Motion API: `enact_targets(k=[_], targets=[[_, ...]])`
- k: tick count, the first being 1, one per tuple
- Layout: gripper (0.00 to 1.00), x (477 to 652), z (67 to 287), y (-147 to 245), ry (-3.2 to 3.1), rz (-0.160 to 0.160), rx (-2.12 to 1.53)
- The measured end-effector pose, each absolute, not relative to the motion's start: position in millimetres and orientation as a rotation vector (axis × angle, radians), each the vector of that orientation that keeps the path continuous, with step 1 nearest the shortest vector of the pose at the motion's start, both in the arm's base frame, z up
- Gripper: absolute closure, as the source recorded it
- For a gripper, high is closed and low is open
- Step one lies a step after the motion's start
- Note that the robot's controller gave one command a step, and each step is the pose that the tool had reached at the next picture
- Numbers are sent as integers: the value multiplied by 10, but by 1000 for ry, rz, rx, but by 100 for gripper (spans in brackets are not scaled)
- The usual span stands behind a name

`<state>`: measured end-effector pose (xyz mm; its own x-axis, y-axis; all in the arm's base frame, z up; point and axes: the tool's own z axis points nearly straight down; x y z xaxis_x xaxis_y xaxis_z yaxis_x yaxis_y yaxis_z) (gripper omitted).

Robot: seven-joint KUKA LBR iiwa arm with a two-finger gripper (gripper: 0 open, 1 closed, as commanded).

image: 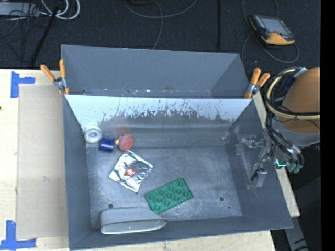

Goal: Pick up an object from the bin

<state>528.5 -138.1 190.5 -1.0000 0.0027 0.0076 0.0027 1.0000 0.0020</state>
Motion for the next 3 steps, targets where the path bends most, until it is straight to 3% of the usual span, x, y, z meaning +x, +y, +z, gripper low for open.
enact_targets(k=[1,2,3], targets=[[0,4905,1502,-434,-3134,-7,18],[0,4875,674,387,-3136,-4,214],[100,4885,714,348,-3136,2,212]])
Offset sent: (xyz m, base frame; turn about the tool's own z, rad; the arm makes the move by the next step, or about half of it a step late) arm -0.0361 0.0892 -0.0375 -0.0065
